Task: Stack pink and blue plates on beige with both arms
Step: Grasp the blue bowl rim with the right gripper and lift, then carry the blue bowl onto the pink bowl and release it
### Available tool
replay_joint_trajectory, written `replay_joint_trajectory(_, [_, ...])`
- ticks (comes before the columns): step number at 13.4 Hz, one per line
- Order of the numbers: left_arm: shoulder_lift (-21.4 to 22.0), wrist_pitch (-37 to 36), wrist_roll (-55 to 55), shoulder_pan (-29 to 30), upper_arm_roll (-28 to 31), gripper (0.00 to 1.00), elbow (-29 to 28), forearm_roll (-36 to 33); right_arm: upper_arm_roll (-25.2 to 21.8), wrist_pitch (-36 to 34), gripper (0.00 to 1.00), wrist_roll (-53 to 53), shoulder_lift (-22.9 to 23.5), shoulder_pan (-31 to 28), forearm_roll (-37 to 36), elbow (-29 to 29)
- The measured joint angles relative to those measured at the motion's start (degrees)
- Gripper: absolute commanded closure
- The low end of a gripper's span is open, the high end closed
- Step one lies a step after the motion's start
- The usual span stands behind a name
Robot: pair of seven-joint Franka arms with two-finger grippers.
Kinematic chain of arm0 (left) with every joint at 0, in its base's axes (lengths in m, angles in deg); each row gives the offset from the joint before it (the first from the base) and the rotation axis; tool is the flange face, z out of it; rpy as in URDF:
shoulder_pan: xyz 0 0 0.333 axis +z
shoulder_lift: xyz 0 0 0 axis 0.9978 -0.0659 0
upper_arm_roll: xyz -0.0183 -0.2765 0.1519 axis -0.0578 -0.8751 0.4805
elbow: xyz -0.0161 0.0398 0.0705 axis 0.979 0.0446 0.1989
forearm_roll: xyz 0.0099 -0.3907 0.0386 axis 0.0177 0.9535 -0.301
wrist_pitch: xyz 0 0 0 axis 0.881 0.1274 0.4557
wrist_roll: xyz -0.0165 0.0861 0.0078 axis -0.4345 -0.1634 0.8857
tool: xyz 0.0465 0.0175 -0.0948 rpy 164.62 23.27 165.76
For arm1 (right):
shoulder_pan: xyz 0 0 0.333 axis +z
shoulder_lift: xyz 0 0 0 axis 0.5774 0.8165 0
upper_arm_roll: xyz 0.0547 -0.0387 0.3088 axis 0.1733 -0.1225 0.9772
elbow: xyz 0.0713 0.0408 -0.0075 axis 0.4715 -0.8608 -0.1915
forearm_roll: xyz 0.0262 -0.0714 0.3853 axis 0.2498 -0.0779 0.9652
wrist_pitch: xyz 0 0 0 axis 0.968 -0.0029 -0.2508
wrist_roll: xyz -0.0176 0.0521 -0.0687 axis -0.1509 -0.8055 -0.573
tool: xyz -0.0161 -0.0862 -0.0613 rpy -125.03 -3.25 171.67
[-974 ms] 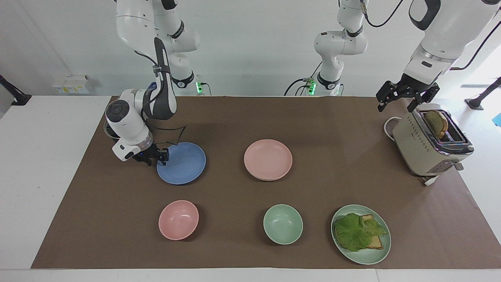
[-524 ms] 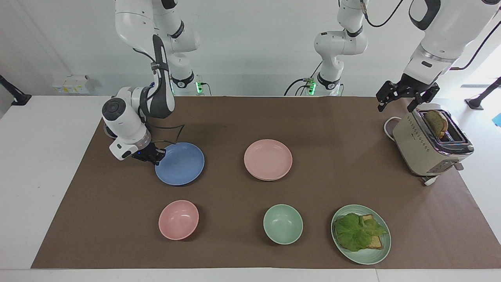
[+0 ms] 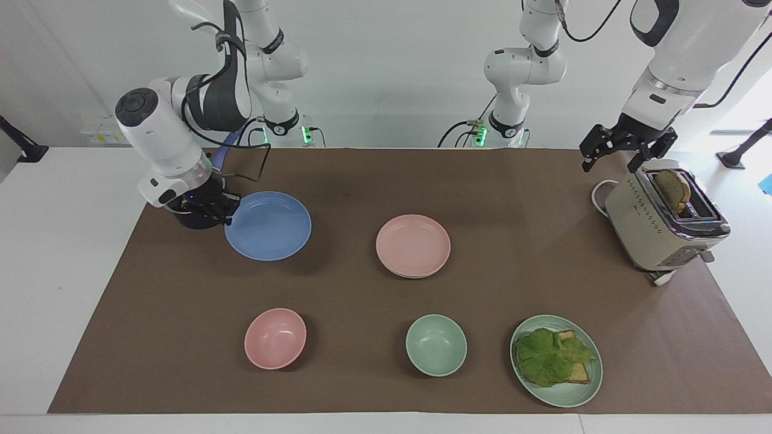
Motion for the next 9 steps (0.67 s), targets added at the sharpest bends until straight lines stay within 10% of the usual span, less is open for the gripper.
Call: replay_joint_trajectory(9, [0.00, 0.00, 0.00, 0.00, 0.00, 0.00, 0.00, 0.00, 1.79, 2.31, 1.00, 10.23, 4.48, 13.07, 1.48, 4.10])
